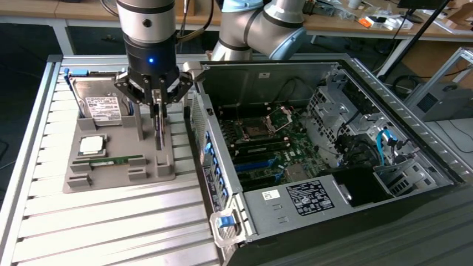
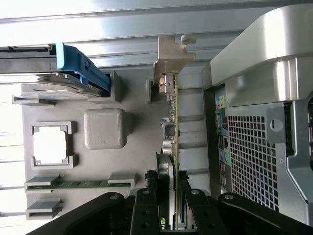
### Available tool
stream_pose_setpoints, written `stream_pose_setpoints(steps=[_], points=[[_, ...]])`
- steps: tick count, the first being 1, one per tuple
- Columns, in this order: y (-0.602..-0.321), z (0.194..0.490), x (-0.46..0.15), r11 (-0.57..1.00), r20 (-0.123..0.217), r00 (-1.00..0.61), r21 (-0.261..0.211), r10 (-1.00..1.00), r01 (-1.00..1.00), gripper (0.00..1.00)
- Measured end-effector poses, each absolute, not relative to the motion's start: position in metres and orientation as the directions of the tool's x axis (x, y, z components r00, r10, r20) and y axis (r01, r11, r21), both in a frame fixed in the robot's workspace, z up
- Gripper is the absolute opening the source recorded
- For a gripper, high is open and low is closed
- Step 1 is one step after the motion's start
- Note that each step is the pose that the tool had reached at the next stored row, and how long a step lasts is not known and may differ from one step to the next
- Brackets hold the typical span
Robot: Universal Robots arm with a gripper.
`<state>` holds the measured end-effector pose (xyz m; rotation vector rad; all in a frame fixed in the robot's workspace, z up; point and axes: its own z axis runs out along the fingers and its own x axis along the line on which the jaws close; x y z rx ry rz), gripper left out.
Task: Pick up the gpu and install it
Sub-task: 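Pick up the gpu and move the gpu toward the slot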
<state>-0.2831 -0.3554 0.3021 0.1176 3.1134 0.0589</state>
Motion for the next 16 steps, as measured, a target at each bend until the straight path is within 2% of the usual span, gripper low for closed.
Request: stream_pose_setpoints(steps=[16], points=[[-0.3554,0.3069,-0.2831,0.996,-0.024,-0.997,0.039,0.076,0.075,0.27]])
